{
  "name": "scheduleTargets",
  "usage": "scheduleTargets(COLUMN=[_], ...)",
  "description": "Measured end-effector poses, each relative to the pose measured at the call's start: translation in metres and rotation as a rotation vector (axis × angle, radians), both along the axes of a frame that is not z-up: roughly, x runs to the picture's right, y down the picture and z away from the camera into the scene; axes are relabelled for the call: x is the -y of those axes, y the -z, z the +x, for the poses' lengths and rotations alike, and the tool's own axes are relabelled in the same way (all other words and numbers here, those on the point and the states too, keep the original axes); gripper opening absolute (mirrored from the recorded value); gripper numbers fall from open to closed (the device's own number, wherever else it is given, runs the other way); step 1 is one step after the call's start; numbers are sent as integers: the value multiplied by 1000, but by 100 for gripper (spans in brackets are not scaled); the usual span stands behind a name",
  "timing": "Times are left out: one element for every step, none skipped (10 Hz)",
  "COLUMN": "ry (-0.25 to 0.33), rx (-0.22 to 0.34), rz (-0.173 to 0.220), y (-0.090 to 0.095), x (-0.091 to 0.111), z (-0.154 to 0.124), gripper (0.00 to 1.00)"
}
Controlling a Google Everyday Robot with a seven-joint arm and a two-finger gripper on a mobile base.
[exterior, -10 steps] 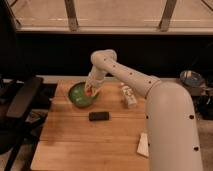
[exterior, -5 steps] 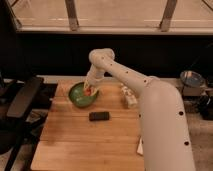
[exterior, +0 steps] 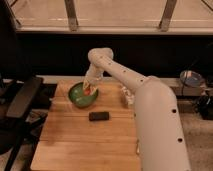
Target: Place the pepper in the ceramic bowl
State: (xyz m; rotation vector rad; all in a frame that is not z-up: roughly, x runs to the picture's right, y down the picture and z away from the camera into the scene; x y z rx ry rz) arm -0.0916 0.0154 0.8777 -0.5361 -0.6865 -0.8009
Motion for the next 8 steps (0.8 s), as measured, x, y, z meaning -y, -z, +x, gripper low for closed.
scheduleTargets(ry=[3,3,10,12,23,28,25,20], rx=[37,61,87,103,113,116,109,107], rz=[-18,-25,-39,-39,-40,-38,-34,-33], y=[-6,-10,-13,-15,-14,-14,-13,-14], x=[-3,-4,-8,-8,-8,-8,-6,-4], z=[-9,-18,-25,-26,-30,-33,-36,-30], gripper=[56,64,74,79,80,80,80,80])
